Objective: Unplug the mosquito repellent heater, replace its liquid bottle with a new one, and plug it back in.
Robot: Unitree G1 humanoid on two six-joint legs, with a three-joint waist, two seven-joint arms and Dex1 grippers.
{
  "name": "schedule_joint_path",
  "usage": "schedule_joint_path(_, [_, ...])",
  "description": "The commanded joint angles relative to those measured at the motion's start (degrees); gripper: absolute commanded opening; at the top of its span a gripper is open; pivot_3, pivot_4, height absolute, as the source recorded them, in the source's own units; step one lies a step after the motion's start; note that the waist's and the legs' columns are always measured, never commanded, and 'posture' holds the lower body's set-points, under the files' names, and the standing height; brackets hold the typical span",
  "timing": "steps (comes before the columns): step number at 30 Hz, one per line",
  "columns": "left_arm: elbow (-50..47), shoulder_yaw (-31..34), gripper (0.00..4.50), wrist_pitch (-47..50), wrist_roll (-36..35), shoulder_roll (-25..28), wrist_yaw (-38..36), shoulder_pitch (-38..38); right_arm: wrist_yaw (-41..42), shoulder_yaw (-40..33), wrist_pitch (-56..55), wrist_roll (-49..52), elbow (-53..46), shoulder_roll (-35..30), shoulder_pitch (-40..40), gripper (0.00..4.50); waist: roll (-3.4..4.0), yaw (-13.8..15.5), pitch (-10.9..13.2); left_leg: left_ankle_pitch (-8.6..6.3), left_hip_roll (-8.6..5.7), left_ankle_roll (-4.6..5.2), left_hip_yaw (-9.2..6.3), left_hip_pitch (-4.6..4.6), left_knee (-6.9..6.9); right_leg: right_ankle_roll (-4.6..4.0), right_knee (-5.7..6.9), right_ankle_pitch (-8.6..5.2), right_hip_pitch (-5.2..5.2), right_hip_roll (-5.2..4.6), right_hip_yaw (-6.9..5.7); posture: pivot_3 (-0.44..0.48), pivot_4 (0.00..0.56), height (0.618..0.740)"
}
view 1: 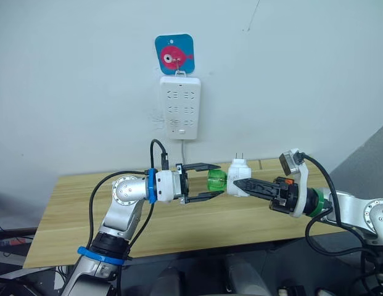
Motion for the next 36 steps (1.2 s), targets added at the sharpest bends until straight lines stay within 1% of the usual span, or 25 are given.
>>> schedule_joint_path(1, [-2.8, -0.9, 2.34, 2.5, -1.9, -0.2, 0.2, -1.9, 0.6, -1.4, -0.2, 2.0, -2.7, -0.7, -0.3, 2.96, 0.0, 0.0, 0.0, 0.0, 0.0, 0.0, 0.0, 0.0, 0.0, 0.01, 0.0, -0.01, 0.0, 0.0, 0.0, -0.156, 0.131, 0.73])
schedule_joint_path(2, [-4.1, -1.1, 2.34, 5.4, -3.1, 1.0, -0.9, -2.3, 0.7, -1.3, 0.2, 2.0, -2.8, -1.6, -0.6, 2.96, 0.0, 0.0, 0.0, 0.0, 0.0, 0.0, 0.02, 0.0, 0.01, 0.03, 0.0, -0.02, 0.0, 0.0, 0.0, -0.156, 0.131, 0.73])
schedule_joint_path(4, [-7.0, -1.7, 2.34, 14.1, -5.6, 4.2, -2.9, -3.4, 1.1, -0.9, 1.0, 2.0, -3.3, -3.7, -1.3, 2.96, 0.0, -0.2, 0.0, 0.0, -0.01, 0.0, 0.04, 0.01, 0.01, 0.09, 0.01, -0.05, 0.0, 0.02, -0.01, -0.158, 0.135, 0.73])
schedule_joint_path(5, [-8.6, -2.0, 2.34, 22.2, -7.4, 6.2, -2.5, -4.6, 1.5, -0.6, 1.7, 1.9, -3.9, -4.9, -1.5, 2.96, 0.0, -0.3, 0.0, 0.0, 0.0, 0.0, 0.03, 0.01, 0.01, 0.16, 0.02, -0.1, 0.0, 0.03, -0.01, -0.158, 0.135, 0.73])
schedule_joint_path(6, [-10.4, -2.4, 2.34, 33.6, -10.9, 8.6, -1.4, -6.7, 1.8, -0.3, 2.0, 1.9, -4.6, -5.8, -1.5, 2.96, 0.0, -0.4, 0.0, 0.0, 0.0, 0.0, 0.03, 0.0, 0.01, 0.17, 0.03, -0.1, -0.01, 0.04, -0.02, -0.158, 0.135, 0.73])
schedule_joint_path(8, [-12.3, -2.9, 2.3, 53.5, -19.4, 12.5, -0.8, -11.9, 2.7, 0.2, 2.3, 1.4, -5.6, -6.8, -1.7, 2.96, -0.05, -0.6, 0.1, 0.0, 0.01, 0.0, -0.05, -0.02, 0.02, 0.19, 0.02, -0.12, 0.0, 0.05, -0.05, -0.151, 0.139, 0.73])
schedule_joint_path(9, [-12.4, -2.8, 2.29, 61.4, -23.4, 13.7, -0.5, -14.3, 3.0, 0.5, 2.2, 1.4, -5.8, -7.0, -1.7, 2.96, -0.06, -0.6, 0.1, 0.0, 0.01, 0.0, -0.11, -0.05, 0.03, 0.19, 0.0, -0.12, 0.0, 0.07, -0.09, -0.151, 0.139, 0.73])
schedule_joint_path(10, [-12.0, -2.3, 2.29, 66.8, -26.8, 14.4, -1.2, -16.6, 3.1, 0.8, 1.9, 1.5, -6.0, -7.0, -1.8, 2.96, -0.04, -0.7, 0.1, 0.0, 0.01, 0.0, -0.19, -0.08, 0.05, 0.2, 0.01, -0.12, 0.0, 0.1, -0.16, -0.149, 0.139, 0.73])
schedule_joint_path(12, [-10.3, -1.9, 2.29, 72.4, -29.4, 15.2, -2.7, -19.3, 3.2, 1.3, 1.3, 1.8, -6.2, -7.0, -1.8, 2.96, -0.01, -1.1, 0.1, -0.01, 0.0, 0.01, -0.14, -0.04, 0.02, 0.21, -0.01, -0.13, 0.0, 0.13, -0.3, -0.151, 0.14, 0.73])
schedule_joint_path(15, [-9.7, -1.5, 2.29, 70.1, -28.0, 16.0, -6.0, -19.4, 3.4, 1.8, 0.6, 2.0, -6.6, -7.0, -1.2, 2.96, 0.02, -1.3, 0.1, -0.05, 0.02, 0.08, -0.06, -0.05, 0.0, 0.22, -0.05, -0.14, -0.04, 0.15, -0.26, -0.153, 0.139, 0.73])
schedule_joint_path(18, [-9.8, -1.2, 2.29, 65.0, -24.6, 16.2, -7.2, -18.1, 3.5, 1.7, -0.3, 2.0, -6.7, -6.9, -0.2, 2.96, 0.03, -1.2, 0.1, -0.06, 0.07, 0.08, -0.03, -0.07, -0.03, 0.21, -0.04, -0.14, -0.1, 0.17, -0.18, -0.154, 0.138, 0.73])
schedule_joint_path(20, [-10.5, -0.8, 3.0, 55.1, -20.1, 15.6, -8.4, -15.1, 3.6, 1.3, -1.0, 2.0, -6.4, -6.8, 0.6, 2.96, 0.03, -1.1, 0.1, -0.06, 0.07, 0.08, -0.05, -0.07, -0.02, 0.21, -0.06, -0.14, -0.09, 0.16, -0.09, -0.155, 0.138, 0.73])
schedule_joint_path(21, [-10.5, -0.2, 3.22, 50.3, -18.2, 14.7, -8.1, -13.7, 3.7, 1.1, -1.2, 2.0, -6.2, -6.8, 1.0, 2.96, 0.03, -1.0, 0.1, -0.06, 0.06, 0.08, -0.02, -0.06, -0.03, 0.2, -0.07, -0.14, -0.08, 0.14, -0.06, -0.155, 0.138, 0.73])
schedule_joint_path(23, [-11.4, 1.6, 3.81, 42.2, -15.8, 14.2, -8.6, -8.8, 3.7, 0.2, -1.5, 2.0, -5.4, -6.7, 2.0, 2.96, 0.03, -1.0, 0.1, -0.06, 0.06, 0.08, 0.0, -0.06, -0.02, 0.2, -0.08, -0.14, -0.08, 0.1, 0.02, -0.159, 0.137, 0.73])
schedule_joint_path(25, [-11.4, 3.3, 3.85, 33.7, -12.9, 13.1, -8.4, -4.5, 3.8, -0.6, -1.8, 2.0, -4.8, -6.5, 2.8, 2.96, 0.03, -1.0, 0.1, -0.06, 0.05, 0.08, 0.11, -0.03, -0.03, 0.2, -0.08, -0.13, -0.07, 0.02, 0.06, -0.16, 0.136, 0.73])
schedule_joint_path(26, [-10.9, 4.1, 3.85, 27.4, -11.2, 11.9, -8.5, -2.5, 3.8, -0.9, -1.9, 2.0, -4.6, -6.3, 3.0, 2.96, 0.03, -0.9, 0.1, -0.06, 0.05, 0.08, 0.11, -0.02, -0.02, 0.2, -0.09, -0.13, -0.07, -0.01, 0.08, -0.159, 0.135, 0.73])
schedule_joint_path(29, [-10.0, 5.5, 3.85, 13.5, -8.0, 8.5, -8.7, 1.9, 3.6, -1.3, -2.3, 2.0, -4.4, -5.8, 3.2, 2.96, 0.02, -0.5, 0.1, -0.06, 0.02, 0.08, 0.11, -0.04, 0.01, 0.19, -0.09, -0.13, -0.06, -0.06, 0.08, -0.159, 0.134, 0.73])
schedule_joint_path(32, [-8.6, 4.8, 3.85, 4.5, -5.5, 6.4, -8.9, 4.6, 3.3, -1.3, -2.4, 2.0, -4.1, -5.4, 2.9, 2.96, 0.03, -0.1, 0.1, -0.06, 0.01, 0.08, 0.12, -0.03, 0.03, 0.19, -0.1, -0.12, -0.03, -0.07, 0.11, -0.154, 0.132, 0.73])
schedule_joint_path(36, [-4.6, 3.1, 3.85, -3.0, -1.4, 1.9, -4.9, 3.8, 2.8, -1.2, -2.4, 2.0, -4.0, -4.6, 2.1, 2.96, 0.02, 0.3, 0.1, -0.05, 0.0, 0.08, 0.12, -0.03, 0.04, 0.2, -0.09, -0.12, -0.02, -0.05, 0.09, -0.151, 0.129, 0.73])
